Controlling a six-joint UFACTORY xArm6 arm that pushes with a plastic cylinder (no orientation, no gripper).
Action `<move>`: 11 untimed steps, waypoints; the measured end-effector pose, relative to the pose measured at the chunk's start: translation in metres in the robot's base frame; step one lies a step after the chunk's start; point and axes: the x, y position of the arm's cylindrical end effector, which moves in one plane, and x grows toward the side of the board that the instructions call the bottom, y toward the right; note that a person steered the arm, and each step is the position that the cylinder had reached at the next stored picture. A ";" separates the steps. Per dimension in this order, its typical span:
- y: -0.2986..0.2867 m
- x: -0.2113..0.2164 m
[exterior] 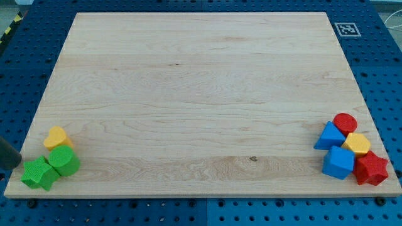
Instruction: Slide the green star along with the green circle to towards right
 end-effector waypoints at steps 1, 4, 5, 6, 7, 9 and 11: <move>0.001 0.022; 0.015 0.037; 0.030 0.028; 0.053 0.021; 0.074 0.020; 0.115 0.021; 0.156 0.021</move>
